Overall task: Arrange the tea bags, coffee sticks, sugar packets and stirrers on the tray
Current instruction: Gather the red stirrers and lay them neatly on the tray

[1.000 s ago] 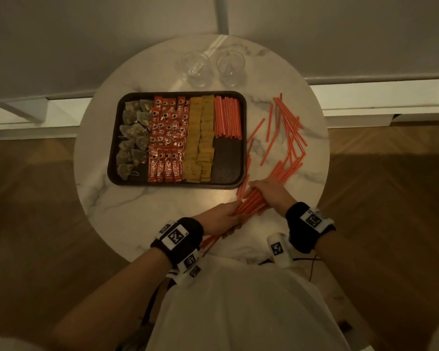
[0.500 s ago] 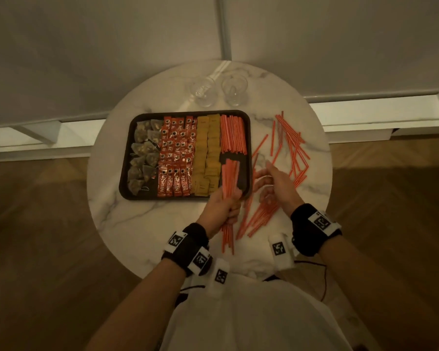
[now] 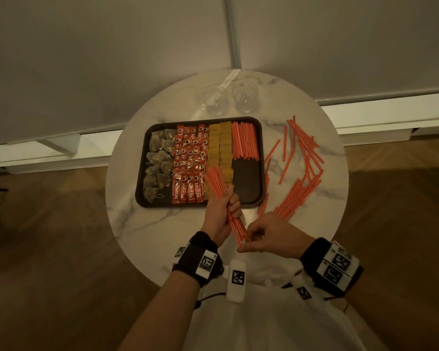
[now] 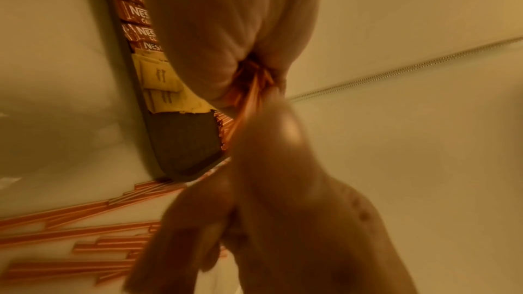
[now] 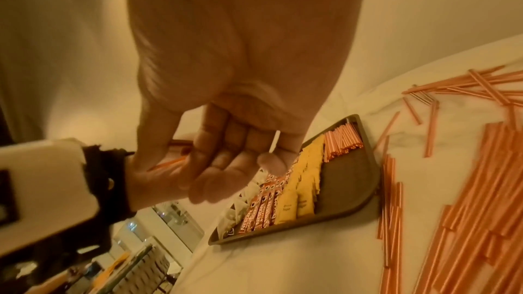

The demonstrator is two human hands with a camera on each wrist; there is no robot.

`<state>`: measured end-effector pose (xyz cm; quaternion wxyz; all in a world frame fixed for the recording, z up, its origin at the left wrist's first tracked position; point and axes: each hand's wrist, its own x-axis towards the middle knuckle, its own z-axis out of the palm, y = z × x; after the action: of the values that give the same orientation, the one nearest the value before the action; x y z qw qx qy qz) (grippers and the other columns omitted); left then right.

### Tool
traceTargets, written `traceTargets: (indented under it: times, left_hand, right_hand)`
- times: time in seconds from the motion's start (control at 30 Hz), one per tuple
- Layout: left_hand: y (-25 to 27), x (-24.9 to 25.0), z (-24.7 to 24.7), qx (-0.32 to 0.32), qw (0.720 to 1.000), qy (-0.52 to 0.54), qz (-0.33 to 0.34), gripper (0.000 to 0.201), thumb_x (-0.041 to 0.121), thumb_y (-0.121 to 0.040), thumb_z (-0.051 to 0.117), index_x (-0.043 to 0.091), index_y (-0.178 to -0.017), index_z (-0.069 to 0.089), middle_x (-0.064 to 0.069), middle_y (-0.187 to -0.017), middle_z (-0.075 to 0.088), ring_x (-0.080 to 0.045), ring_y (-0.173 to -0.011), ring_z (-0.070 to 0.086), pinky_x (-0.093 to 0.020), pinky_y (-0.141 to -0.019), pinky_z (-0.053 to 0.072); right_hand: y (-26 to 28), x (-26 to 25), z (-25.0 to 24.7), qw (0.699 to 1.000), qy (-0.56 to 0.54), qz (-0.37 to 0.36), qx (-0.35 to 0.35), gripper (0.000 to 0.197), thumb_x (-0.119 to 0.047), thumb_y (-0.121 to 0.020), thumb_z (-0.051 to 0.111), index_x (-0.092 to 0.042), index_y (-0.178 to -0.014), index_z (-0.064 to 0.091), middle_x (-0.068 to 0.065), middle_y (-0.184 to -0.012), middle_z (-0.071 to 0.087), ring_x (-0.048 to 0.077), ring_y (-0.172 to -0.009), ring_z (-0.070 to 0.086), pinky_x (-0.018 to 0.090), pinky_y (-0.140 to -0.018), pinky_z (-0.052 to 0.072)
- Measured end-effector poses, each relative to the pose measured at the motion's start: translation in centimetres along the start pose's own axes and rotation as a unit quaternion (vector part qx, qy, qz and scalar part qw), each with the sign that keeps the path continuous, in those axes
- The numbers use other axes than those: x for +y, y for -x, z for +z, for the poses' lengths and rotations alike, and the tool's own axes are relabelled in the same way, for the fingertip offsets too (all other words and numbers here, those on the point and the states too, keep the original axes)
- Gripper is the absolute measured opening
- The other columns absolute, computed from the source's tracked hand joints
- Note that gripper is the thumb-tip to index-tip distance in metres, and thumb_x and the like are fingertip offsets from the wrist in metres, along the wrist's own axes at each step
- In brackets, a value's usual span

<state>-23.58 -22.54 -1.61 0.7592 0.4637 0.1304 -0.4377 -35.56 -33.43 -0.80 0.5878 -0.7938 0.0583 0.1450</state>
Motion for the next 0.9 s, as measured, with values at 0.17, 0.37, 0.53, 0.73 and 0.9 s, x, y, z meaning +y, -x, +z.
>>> traceTargets:
  times: [0.17,0.37,0.53,0.73,0.9]
  left_hand:
    - [0.5,0.0,0.8,0.003,1.000,-0.002,0.006,0.014,0.013,-0.104,0.043,0.017,-0.091,0.043,0.006,-0.058,0.035,-0.003,-0.042,0.031,-0.015,-0.037,0.029]
    - [0.1,0.4,0.8,-0.001,1.000,-0.005,0.015,0.011,0.011,-0.104,0.043,0.017,-0.094,0.043,0.006,-0.057,0.035,-0.003,-0.042,0.032,-0.015,-0.038,0.030]
    - [0.5,-0.3,1.4,0.000,1.000,-0.017,0.010,0.007,0.013,-0.104,0.044,0.015,-0.097,0.046,0.005,-0.059,0.032,-0.003,-0.043,0.029,-0.015,-0.039,0.029]
    - [1.2,-1.1,2.0,0.014,0.999,-0.036,-0.004,0.005,0.015,-0.103,0.046,0.011,-0.099,0.047,0.002,-0.059,0.036,-0.006,-0.044,0.030,-0.017,-0.041,0.027]
    - [1.0,-0.7,1.6,0.012,1.000,-0.010,-0.012,0.012,0.013,-0.104,0.044,0.012,-0.092,0.045,0.003,-0.060,0.036,-0.005,-0.043,0.031,-0.016,-0.040,0.030]
  right_hand:
    - [-0.2,-0.2,-0.3,0.999,0.035,-0.015,0.004,0.041,-0.048,-0.075,0.080,-0.015,-0.058,0.062,0.000,-0.054,0.059,0.017,-0.050,0.052,0.036,-0.056,0.045]
    - [-0.1,-0.1,-1.2,0.992,0.122,-0.019,0.010,0.043,-0.055,-0.074,0.078,-0.014,-0.068,0.065,-0.004,-0.061,0.062,0.016,-0.059,0.058,0.036,-0.061,0.050]
    - [-0.5,-0.3,-1.6,0.989,0.137,-0.053,0.012,0.043,-0.050,-0.081,0.074,-0.013,-0.062,0.064,-0.004,-0.057,0.061,0.016,-0.053,0.055,0.034,-0.058,0.047]
    - [-0.8,0.1,-1.6,0.991,0.106,-0.064,0.058,0.044,-0.045,-0.084,0.072,-0.007,-0.062,0.067,0.004,-0.056,0.063,0.019,-0.050,0.056,0.032,-0.055,0.046]
    - [0.5,-0.1,-1.9,0.992,0.121,-0.042,-0.018,0.035,-0.054,-0.072,0.080,-0.027,-0.077,0.058,-0.008,-0.071,0.064,0.010,-0.064,0.059,0.031,-0.064,0.051]
